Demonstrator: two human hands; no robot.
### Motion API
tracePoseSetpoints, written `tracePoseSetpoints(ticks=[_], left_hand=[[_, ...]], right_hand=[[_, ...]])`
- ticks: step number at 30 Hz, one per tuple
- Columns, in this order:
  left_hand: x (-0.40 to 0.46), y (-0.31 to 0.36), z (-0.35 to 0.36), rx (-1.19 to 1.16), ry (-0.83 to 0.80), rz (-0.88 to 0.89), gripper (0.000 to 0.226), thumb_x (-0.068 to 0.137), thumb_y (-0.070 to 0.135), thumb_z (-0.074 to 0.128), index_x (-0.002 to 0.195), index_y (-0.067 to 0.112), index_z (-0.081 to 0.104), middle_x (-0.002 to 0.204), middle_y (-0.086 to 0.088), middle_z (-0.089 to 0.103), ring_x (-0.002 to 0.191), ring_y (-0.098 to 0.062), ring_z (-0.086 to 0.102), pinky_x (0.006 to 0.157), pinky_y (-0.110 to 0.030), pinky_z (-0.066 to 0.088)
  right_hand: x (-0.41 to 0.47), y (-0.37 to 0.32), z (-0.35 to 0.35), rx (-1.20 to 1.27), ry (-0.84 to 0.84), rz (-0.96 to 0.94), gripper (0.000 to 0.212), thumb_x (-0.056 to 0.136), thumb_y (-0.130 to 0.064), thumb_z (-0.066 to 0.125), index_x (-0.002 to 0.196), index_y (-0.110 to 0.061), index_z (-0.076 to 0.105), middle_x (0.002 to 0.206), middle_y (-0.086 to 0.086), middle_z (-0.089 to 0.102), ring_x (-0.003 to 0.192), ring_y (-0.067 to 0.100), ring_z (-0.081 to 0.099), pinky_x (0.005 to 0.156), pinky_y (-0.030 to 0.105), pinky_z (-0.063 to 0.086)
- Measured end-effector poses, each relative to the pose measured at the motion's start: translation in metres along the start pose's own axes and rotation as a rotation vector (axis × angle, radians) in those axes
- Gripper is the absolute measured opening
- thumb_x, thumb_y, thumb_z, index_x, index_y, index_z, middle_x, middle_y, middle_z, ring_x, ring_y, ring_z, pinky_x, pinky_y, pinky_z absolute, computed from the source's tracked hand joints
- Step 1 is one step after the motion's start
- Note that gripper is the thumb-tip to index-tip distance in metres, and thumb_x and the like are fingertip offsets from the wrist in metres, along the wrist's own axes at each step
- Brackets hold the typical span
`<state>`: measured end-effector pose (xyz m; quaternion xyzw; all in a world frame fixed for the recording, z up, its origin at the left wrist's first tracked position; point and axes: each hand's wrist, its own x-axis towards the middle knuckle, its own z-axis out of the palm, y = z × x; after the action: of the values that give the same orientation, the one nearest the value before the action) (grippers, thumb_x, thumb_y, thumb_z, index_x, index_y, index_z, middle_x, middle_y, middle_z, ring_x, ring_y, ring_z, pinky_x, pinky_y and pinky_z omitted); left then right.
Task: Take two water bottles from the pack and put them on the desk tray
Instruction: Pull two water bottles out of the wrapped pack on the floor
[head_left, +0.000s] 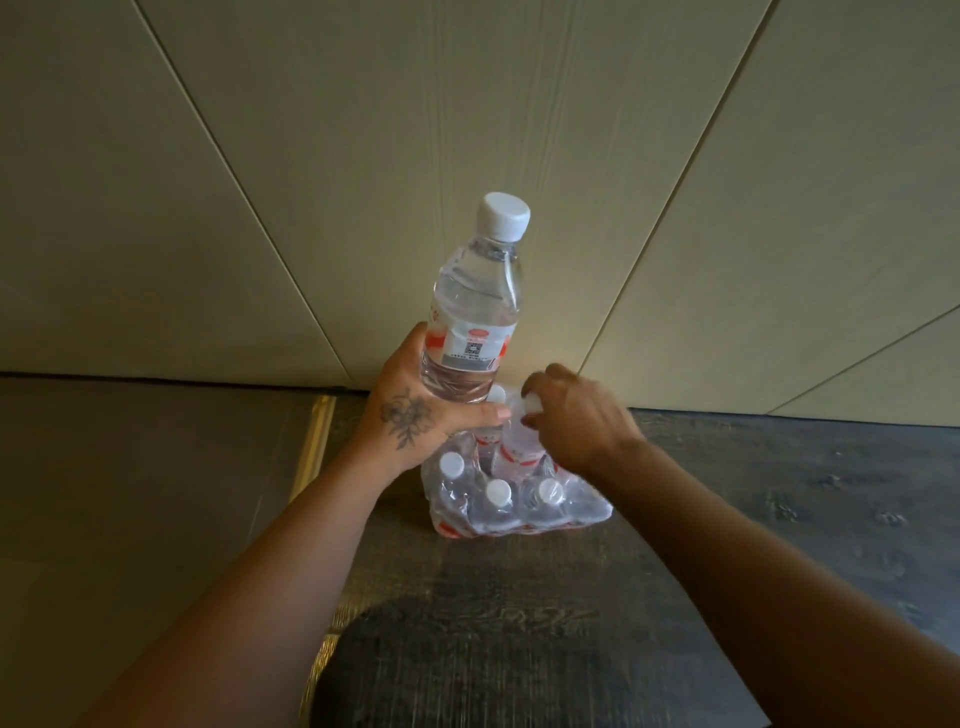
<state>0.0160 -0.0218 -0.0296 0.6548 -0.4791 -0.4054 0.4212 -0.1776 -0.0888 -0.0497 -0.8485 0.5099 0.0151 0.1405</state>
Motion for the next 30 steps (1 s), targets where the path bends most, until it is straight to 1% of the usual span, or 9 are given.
tracePoseSetpoints(ticks=[3,6,9,12,14,19,22,27,30], left_hand=[[0.005,0.002,0.001,0.001,0.011,0.013,0.082,0.063,0.020,0.107,0.132,0.021,0.062,0.116,0.010,0.075,0.096,0.016,0.071,0.080,-0.004,0.056],[0.011,0.007,0.002,0.032,0.005,0.048,0.066,0.069,0.020,0.104,0.117,0.036,0.062,0.110,0.015,0.072,0.091,0.024,0.067,0.077,-0.002,0.055],[0.011,0.008,0.001,0.055,-0.004,0.062,0.061,0.072,0.022,0.102,0.113,0.041,0.062,0.111,0.014,0.074,0.095,0.019,0.069,0.077,-0.002,0.056],[0.011,0.005,0.000,0.025,-0.024,0.043,0.067,0.074,0.018,0.101,0.131,0.026,0.066,0.120,0.008,0.077,0.105,0.008,0.073,0.078,-0.002,0.055],[0.013,0.004,0.002,0.003,-0.030,0.030,0.070,0.076,0.017,0.100,0.136,0.021,0.065,0.125,0.006,0.077,0.106,0.006,0.074,0.078,-0.002,0.056],[0.017,0.007,0.006,-0.006,-0.049,0.055,0.071,0.075,0.015,0.100,0.136,0.019,0.065,0.123,0.010,0.075,0.097,0.024,0.068,0.078,0.001,0.052],[0.018,0.006,0.007,-0.035,-0.034,0.061,0.074,0.072,0.011,0.101,0.135,0.023,0.065,0.116,0.014,0.078,0.102,0.016,0.072,0.078,-0.002,0.054],[0.023,-0.001,0.007,-0.097,-0.008,0.019,0.073,0.072,0.002,0.099,0.133,0.024,0.067,0.113,0.019,0.083,0.103,0.004,0.078,0.077,-0.009,0.059],[0.024,-0.005,0.007,-0.109,-0.001,-0.016,0.072,0.071,0.002,0.099,0.134,0.018,0.070,0.105,0.022,0.084,0.098,0.008,0.078,0.074,-0.008,0.059]], right_hand=[[0.004,-0.006,-0.050,0.098,0.093,0.027,0.032,0.101,-0.032,0.069,0.129,-0.017,0.070,0.126,0.009,0.070,0.105,0.030,0.070,0.080,0.034,0.049],[0.003,-0.009,-0.095,0.140,0.212,0.012,0.030,0.100,-0.027,0.069,0.128,-0.016,0.074,0.125,0.010,0.070,0.110,0.033,0.068,0.081,0.029,0.042],[0.002,-0.014,-0.118,0.154,0.287,-0.018,0.031,0.102,-0.025,0.066,0.130,-0.015,0.074,0.123,0.010,0.069,0.106,0.032,0.068,0.080,0.031,0.045],[0.001,-0.017,-0.123,0.178,0.315,-0.049,0.030,0.104,-0.024,0.064,0.131,-0.014,0.073,0.122,0.009,0.068,0.103,0.030,0.068,0.081,0.035,0.052],[0.000,-0.018,-0.121,0.178,0.299,-0.067,0.031,0.105,-0.024,0.063,0.134,-0.014,0.071,0.125,0.009,0.068,0.105,0.030,0.068,0.081,0.034,0.050],[0.001,-0.022,-0.120,0.175,0.301,-0.119,0.031,0.106,-0.024,0.062,0.135,-0.015,0.069,0.124,0.008,0.066,0.101,0.028,0.066,0.076,0.031,0.044],[0.004,-0.022,-0.126,0.187,0.361,-0.160,0.031,0.106,-0.023,0.063,0.134,-0.015,0.070,0.121,0.008,0.066,0.094,0.023,0.062,0.073,0.032,0.045],[0.011,-0.018,-0.119,0.204,0.374,-0.190,0.032,0.104,-0.020,0.066,0.136,-0.015,0.070,0.122,0.008,0.065,0.100,0.025,0.064,0.076,0.033,0.047],[0.017,-0.014,-0.102,0.239,0.371,-0.196,0.033,0.104,-0.018,0.066,0.136,-0.013,0.070,0.120,0.008,0.064,0.097,0.017,0.056,0.076,0.025,0.038]])
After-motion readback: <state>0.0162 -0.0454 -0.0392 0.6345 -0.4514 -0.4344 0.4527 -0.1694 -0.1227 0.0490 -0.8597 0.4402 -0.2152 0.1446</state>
